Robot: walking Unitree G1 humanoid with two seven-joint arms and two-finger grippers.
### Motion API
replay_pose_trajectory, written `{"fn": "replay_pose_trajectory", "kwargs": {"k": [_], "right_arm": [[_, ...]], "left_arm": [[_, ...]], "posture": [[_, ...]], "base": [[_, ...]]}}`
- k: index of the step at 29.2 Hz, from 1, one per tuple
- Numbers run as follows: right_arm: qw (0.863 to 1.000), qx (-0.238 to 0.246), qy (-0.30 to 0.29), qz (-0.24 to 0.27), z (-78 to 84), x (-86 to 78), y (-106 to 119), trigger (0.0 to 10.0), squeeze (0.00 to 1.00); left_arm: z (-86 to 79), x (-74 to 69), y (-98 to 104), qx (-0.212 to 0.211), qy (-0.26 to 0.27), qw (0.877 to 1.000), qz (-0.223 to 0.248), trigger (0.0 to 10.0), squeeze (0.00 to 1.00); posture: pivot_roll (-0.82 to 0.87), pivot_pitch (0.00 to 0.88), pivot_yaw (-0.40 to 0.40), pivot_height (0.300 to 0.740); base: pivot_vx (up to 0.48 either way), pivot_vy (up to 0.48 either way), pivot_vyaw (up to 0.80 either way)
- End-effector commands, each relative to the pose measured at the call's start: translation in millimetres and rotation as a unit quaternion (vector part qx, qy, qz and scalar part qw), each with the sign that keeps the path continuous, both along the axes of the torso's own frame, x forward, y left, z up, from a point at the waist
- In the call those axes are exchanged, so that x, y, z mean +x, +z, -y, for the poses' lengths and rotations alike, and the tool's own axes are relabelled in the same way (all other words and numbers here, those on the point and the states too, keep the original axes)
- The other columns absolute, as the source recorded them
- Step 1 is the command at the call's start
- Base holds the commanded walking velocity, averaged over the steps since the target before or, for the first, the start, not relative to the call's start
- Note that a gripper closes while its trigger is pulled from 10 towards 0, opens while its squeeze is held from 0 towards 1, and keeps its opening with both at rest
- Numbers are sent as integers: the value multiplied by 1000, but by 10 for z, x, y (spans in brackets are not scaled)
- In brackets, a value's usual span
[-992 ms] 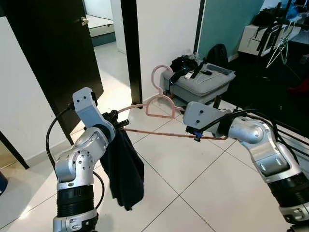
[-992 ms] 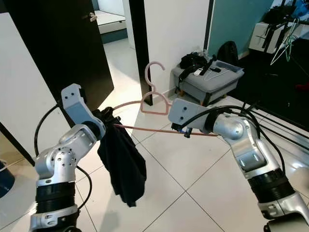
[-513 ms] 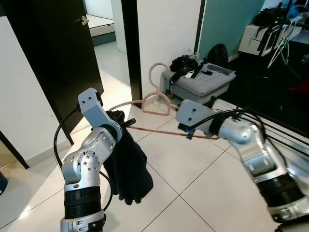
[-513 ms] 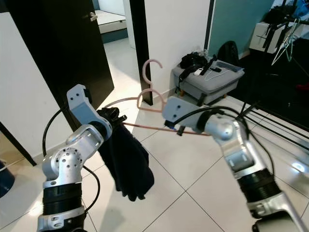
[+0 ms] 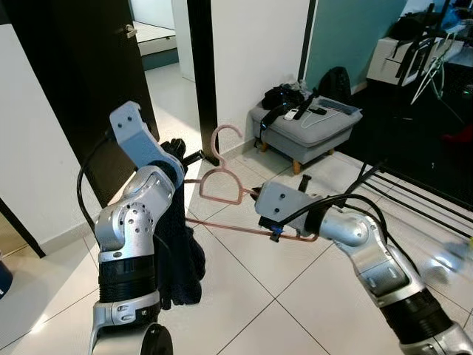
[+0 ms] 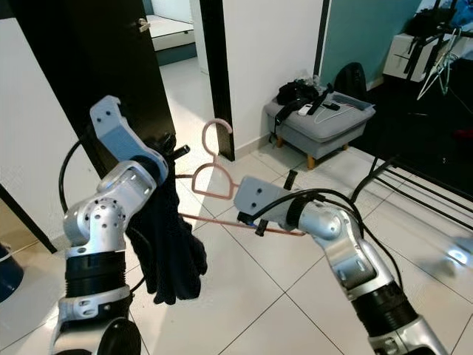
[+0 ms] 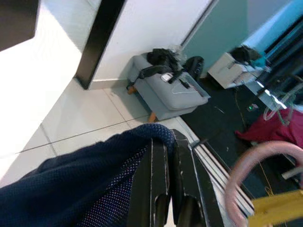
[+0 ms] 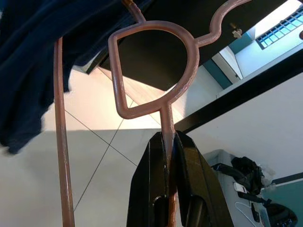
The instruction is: Hang hanger
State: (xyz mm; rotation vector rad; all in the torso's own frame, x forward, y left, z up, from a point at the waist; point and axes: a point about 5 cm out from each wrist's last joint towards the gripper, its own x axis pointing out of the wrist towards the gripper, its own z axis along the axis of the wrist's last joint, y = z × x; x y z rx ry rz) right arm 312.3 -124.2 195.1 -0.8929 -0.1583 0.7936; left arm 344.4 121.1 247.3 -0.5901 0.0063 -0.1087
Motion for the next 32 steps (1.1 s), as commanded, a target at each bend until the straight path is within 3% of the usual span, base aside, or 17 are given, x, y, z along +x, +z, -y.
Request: {"fn": "replay_pose_trajectory", "kwargs": {"k": [1, 5, 10, 12, 14, 15, 17, 19, 24, 31, 32], "right_arm": [[1000, 0, 10, 4, -52, -8, 0, 10000, 0], [1000, 3, 9, 5, -66, -7, 4, 10000, 0], [1000, 14, -3, 14, -91, 36, 20, 10000, 0], [1000, 14, -3, 14, -91, 36, 20, 10000, 0], [999, 23, -19, 26, -81, 84, 64, 10000, 0], [999, 23, -19, 26, -81, 84, 64, 10000, 0], [998, 29, -33, 40, -57, 129, 112, 10000, 0], [997, 32, -41, 48, -45, 153, 136, 10000, 0], [994, 42, -62, 77, -16, 230, 220, 10000, 0], [985, 90, -98, 113, 37, 348, 379, 10000, 0], [984, 97, -95, 113, 26, 352, 388, 10000, 0]], "left_arm": [[8, -26, 87, 6, -7, 1000, 26, 10000, 0], [54, -35, 104, 16, -18, 999, 35, 10000, 0], [292, -127, 144, 6, -89, 994, 54, 10000, 0], [292, -127, 144, 6, -89, 994, 54, 10000, 0], [509, -252, 155, -5, -171, 983, 72, 10000, 0], [509, -252, 155, -5, -171, 983, 72, 10000, 0], [669, -377, 122, -22, -241, 967, 76, 10000, 0], [718, -426, 77, -15, -265, 961, 74, 10000, 0], [727, -486, -42, 8, -279, 958, 61, 10000, 0], [595, -531, -134, 23, -271, 961, 52, 10000, 0], [576, -546, -168, 47, -276, 959, 51, 10000, 0]], "posture": [[-75, 0, 60, 740], [-75, 0, 60, 740], [-67, 0, 61, 740], [-67, 0, 61, 740], [-68, 0, 65, 740], [-68, 0, 65, 740], [-68, 0, 63, 740], [-68, 0, 63, 740], [-70, 0, 64, 740], [-57, 0, 57, 740], [-58, 0, 56, 740]], "base": [[0, 0, 0], [0, 0, 0], [0, 0, 0], [0, 0, 0], [0, 0, 0], [0, 0, 0], [0, 0, 0], [0, 0, 0], [0, 0, 0], [0, 0, 0], [0, 0, 0]]}}
